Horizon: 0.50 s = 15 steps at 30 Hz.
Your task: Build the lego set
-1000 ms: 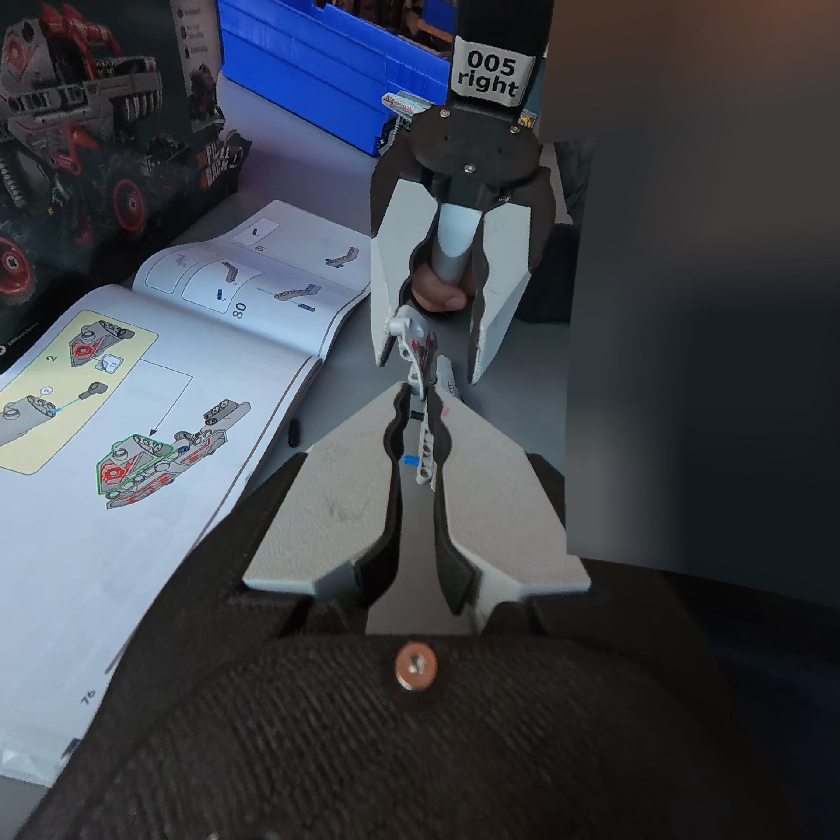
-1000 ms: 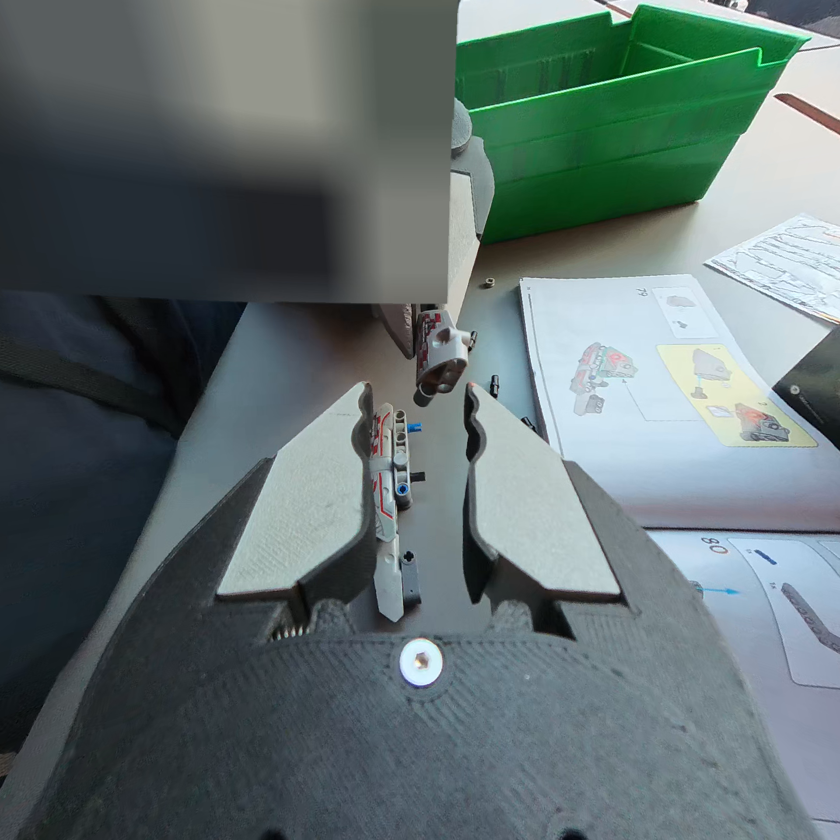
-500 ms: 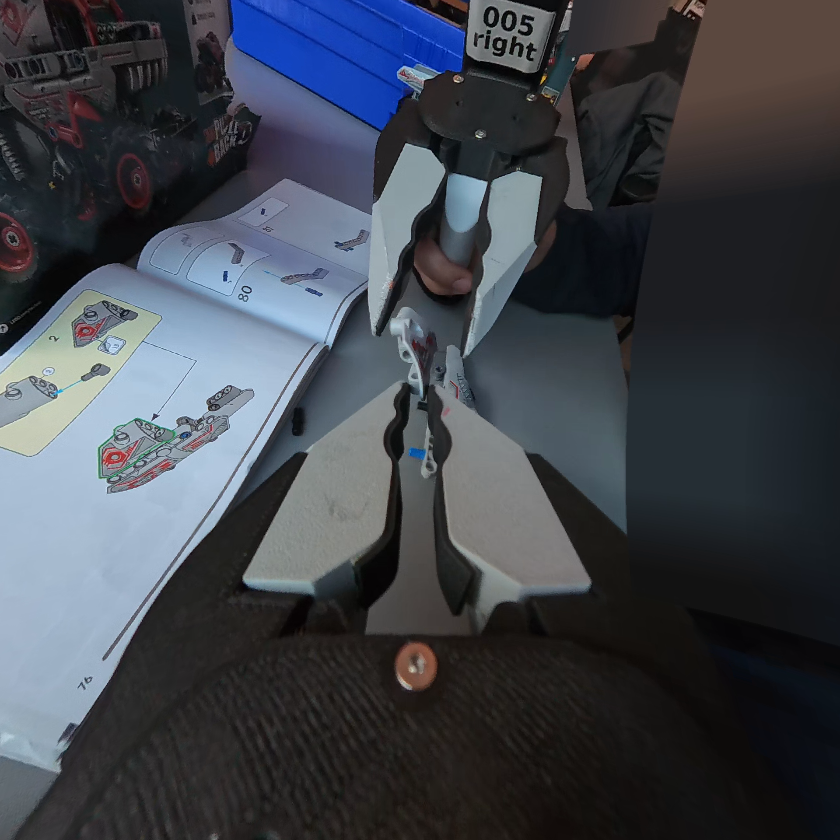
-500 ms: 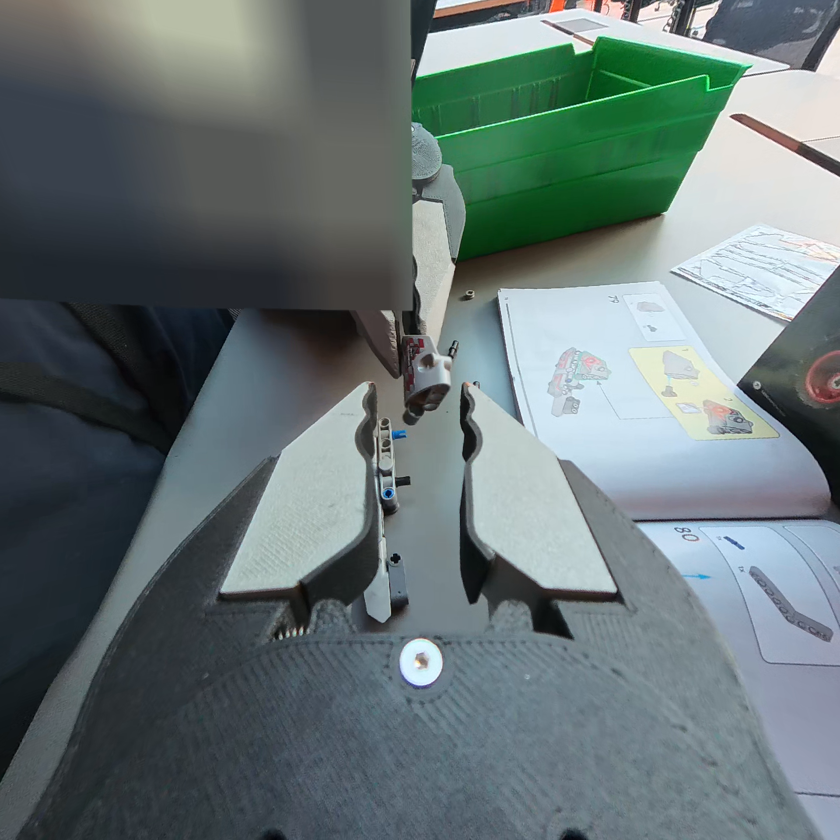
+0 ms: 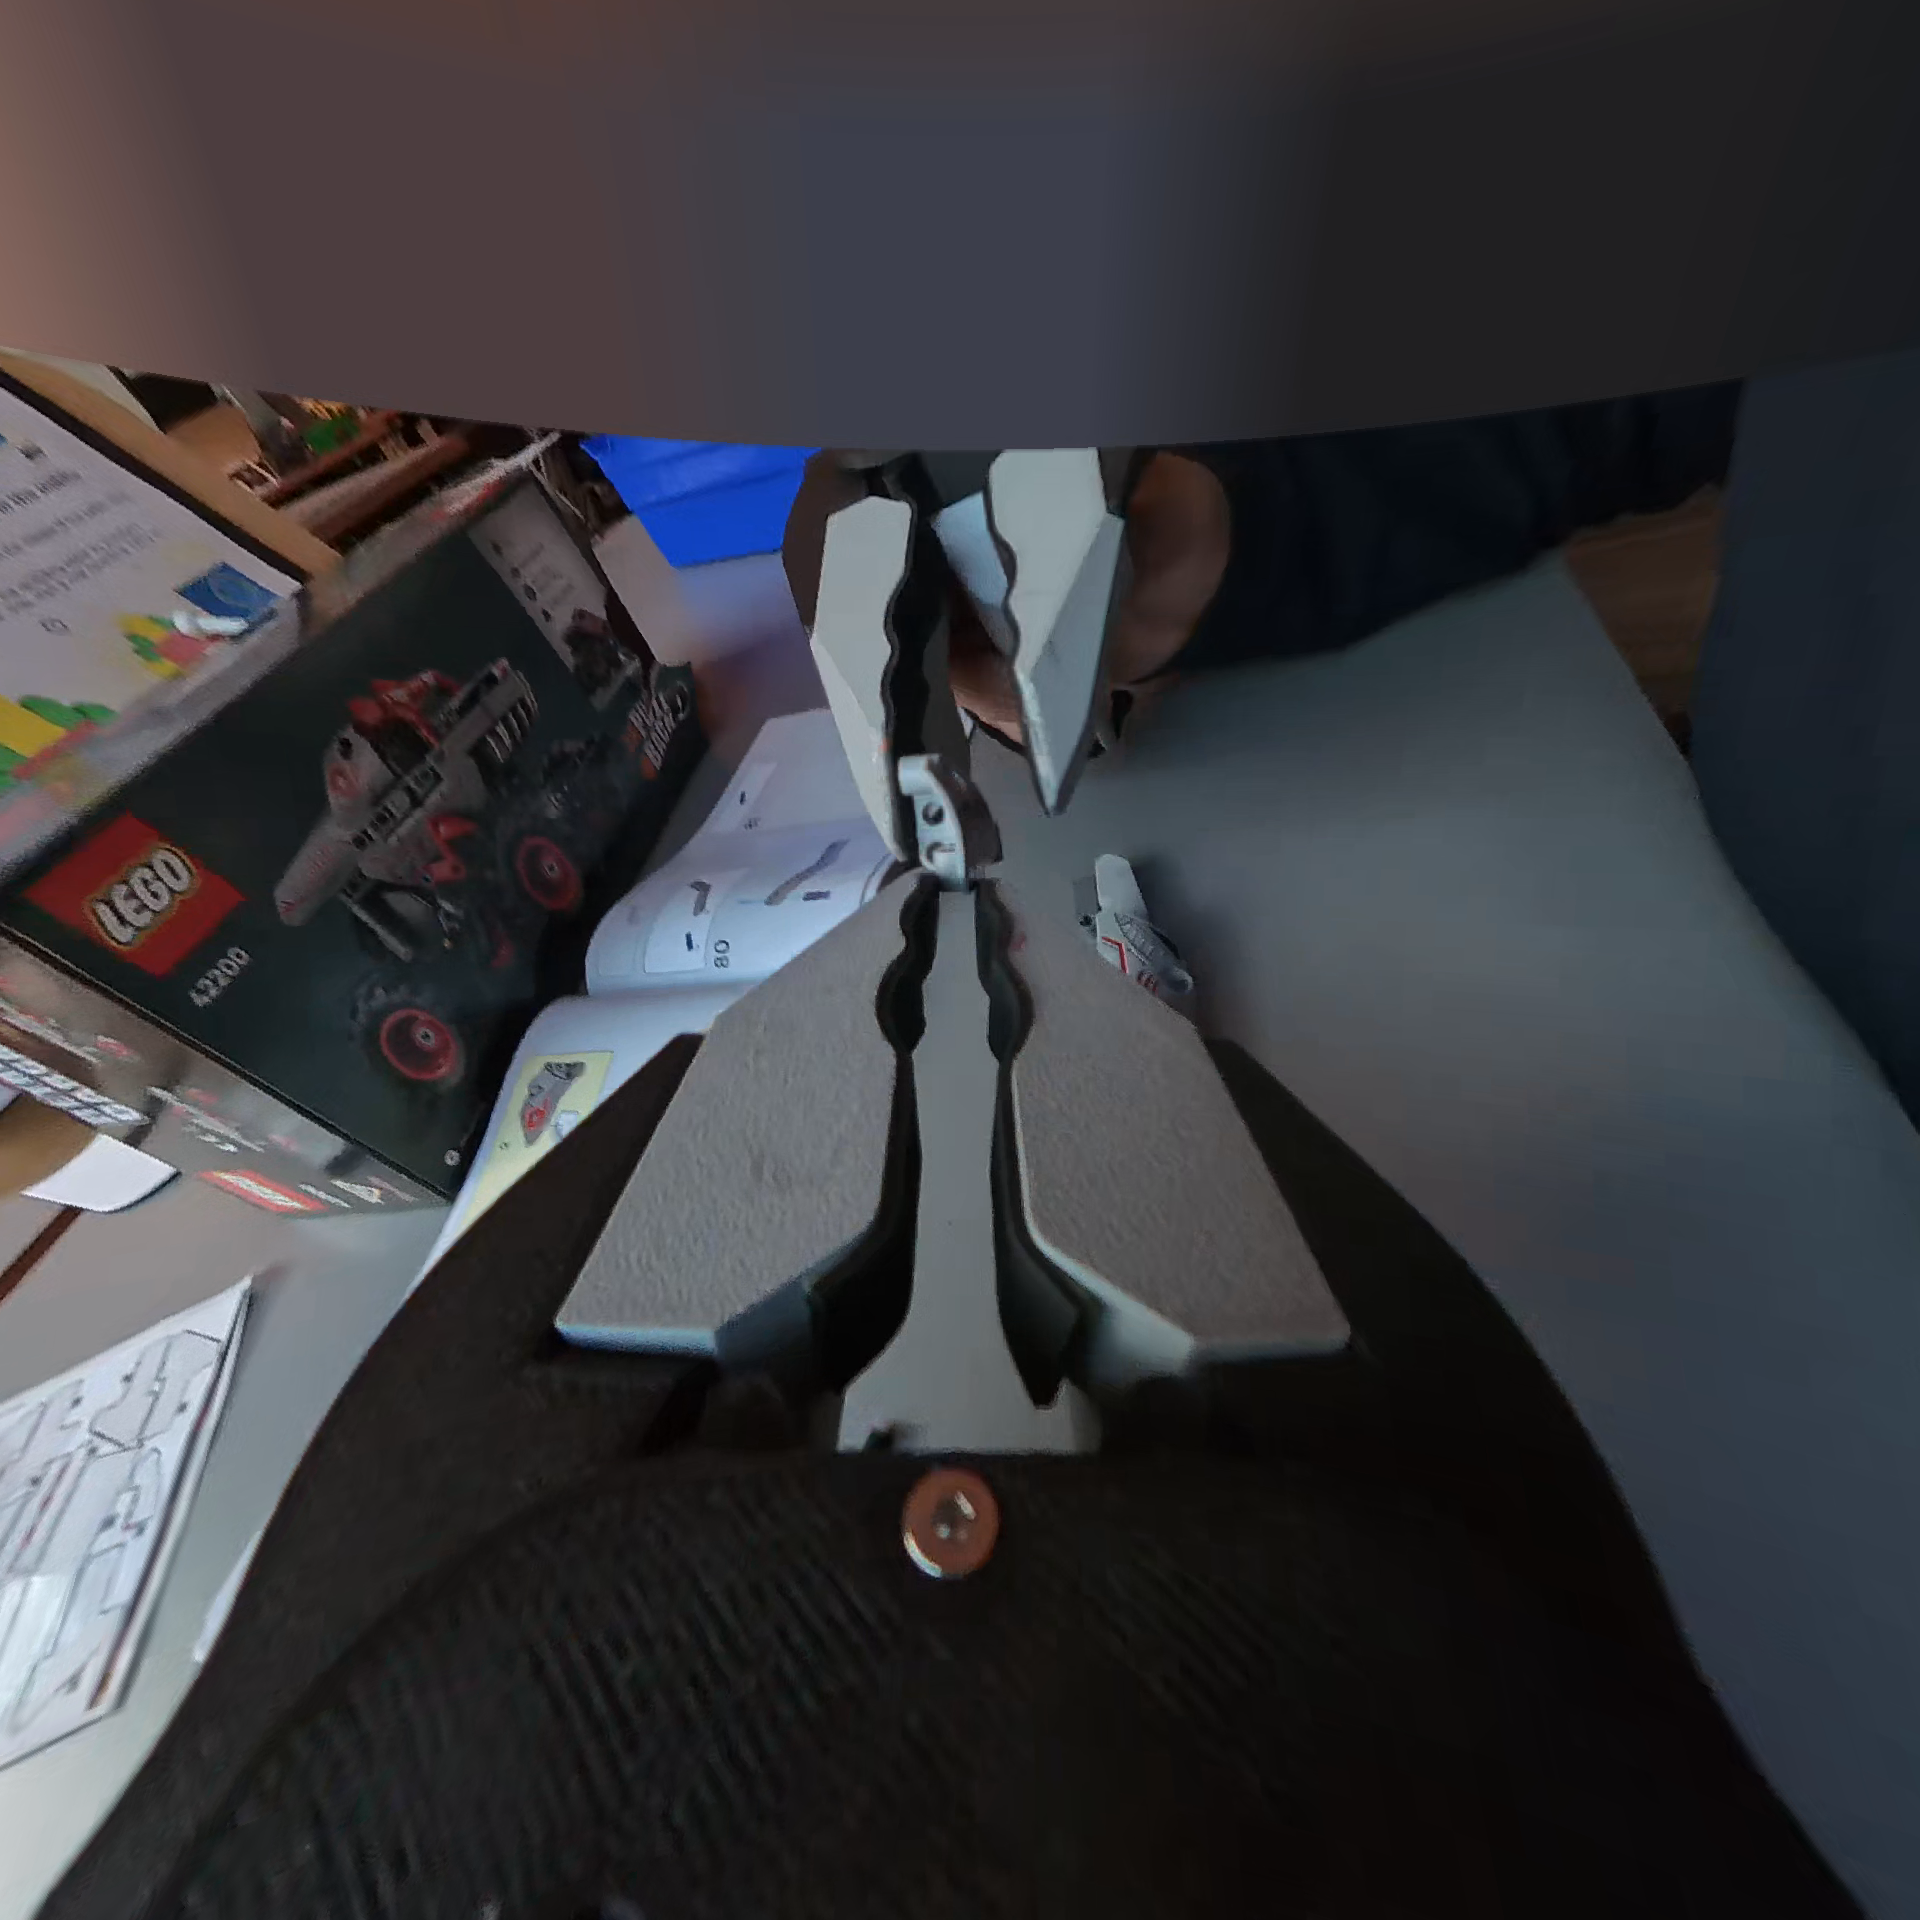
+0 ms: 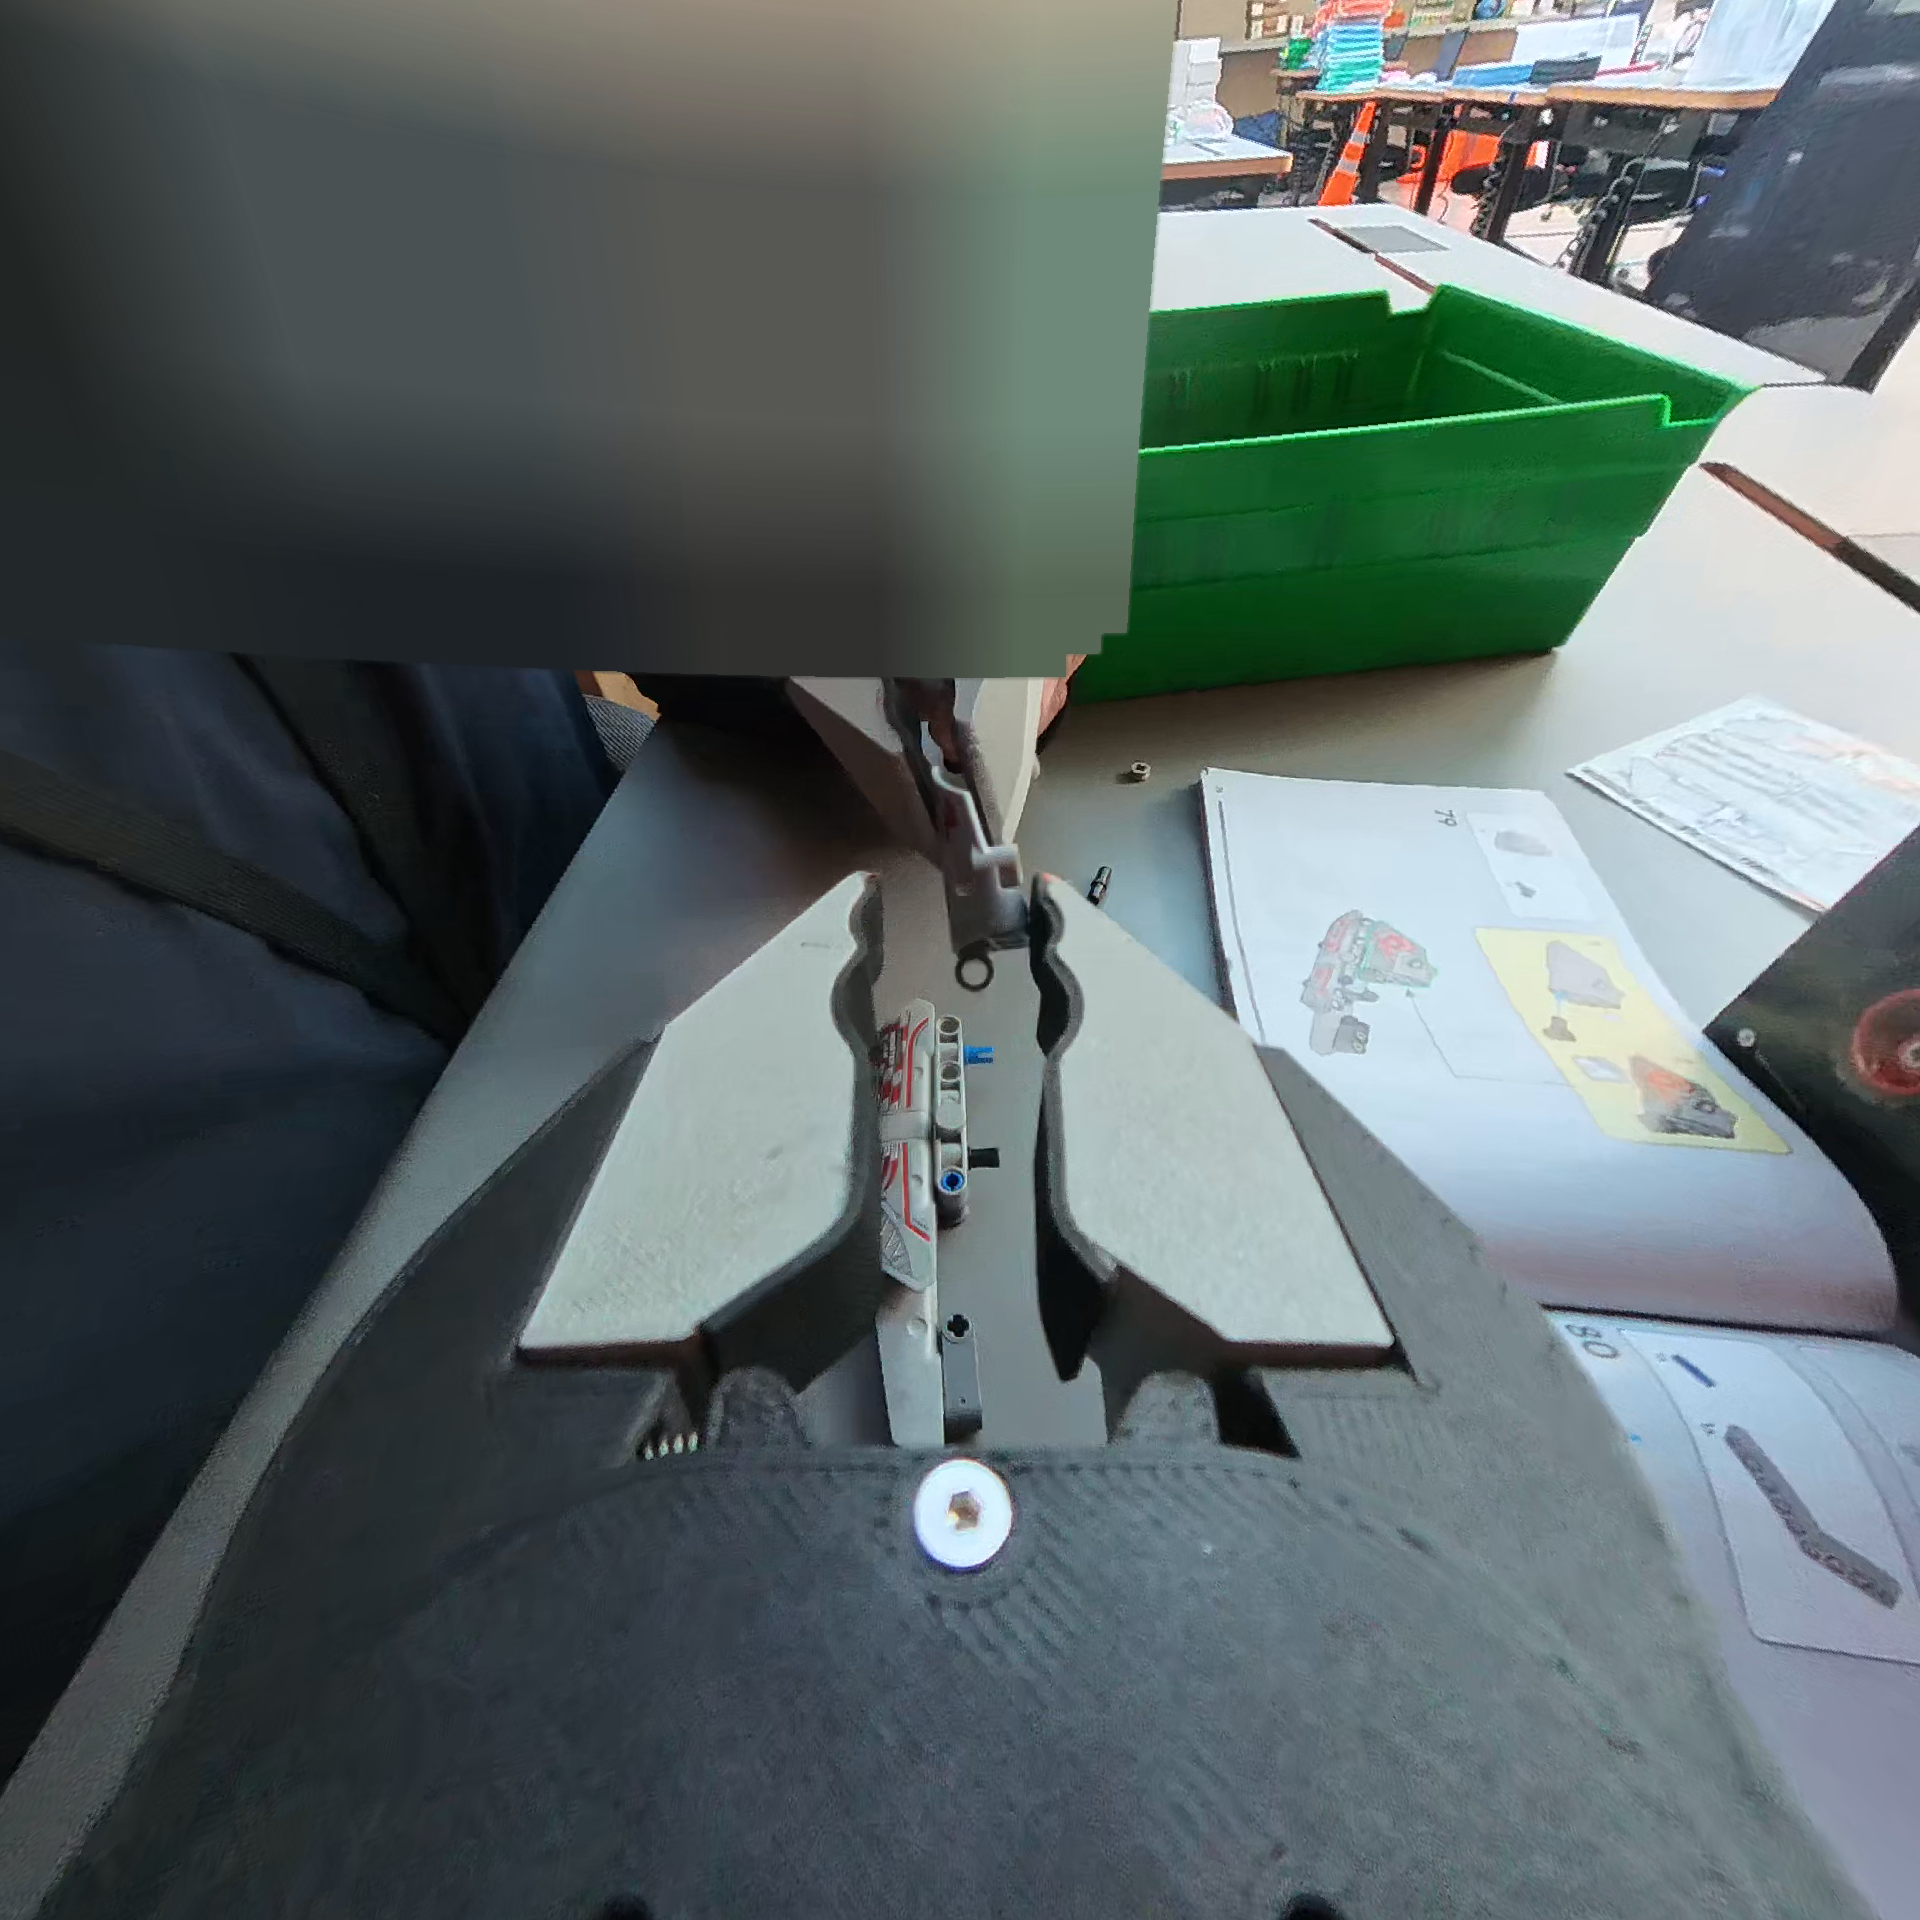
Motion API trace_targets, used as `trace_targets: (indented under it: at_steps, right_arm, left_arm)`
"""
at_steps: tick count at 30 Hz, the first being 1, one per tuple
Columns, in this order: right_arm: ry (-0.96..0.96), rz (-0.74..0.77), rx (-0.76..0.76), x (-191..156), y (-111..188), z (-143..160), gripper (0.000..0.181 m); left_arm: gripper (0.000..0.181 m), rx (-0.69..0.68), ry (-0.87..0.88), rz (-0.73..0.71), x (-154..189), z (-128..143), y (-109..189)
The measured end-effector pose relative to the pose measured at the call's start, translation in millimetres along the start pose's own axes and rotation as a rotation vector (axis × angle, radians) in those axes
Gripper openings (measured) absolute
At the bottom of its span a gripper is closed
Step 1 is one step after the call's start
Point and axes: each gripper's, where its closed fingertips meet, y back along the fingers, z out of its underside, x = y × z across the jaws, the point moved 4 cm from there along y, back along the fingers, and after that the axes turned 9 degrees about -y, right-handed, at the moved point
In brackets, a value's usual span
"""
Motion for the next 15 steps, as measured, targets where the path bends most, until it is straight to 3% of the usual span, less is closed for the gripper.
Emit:
trace_targets:
  at_steps: [3, 7, 15]
  right_arm:
    - [0.076, 0.037, 0.008, -6, 2, -5, 0.012]
    - [0.286, 0.16, 0.027, -22, 4, -18, 0.011]
    - [1.042, 0.63, -0.078, -54, -7, -24, 0.011]
  left_arm:
    - [0.004, 0.029, -0.138, -0.031, 3, -7, 3]
    - [0.004, 0.086, -0.413, -0.124, 5, -16, 8]
    - [0.003, 0.077, -0.606, -0.23, 1, -21, 10]
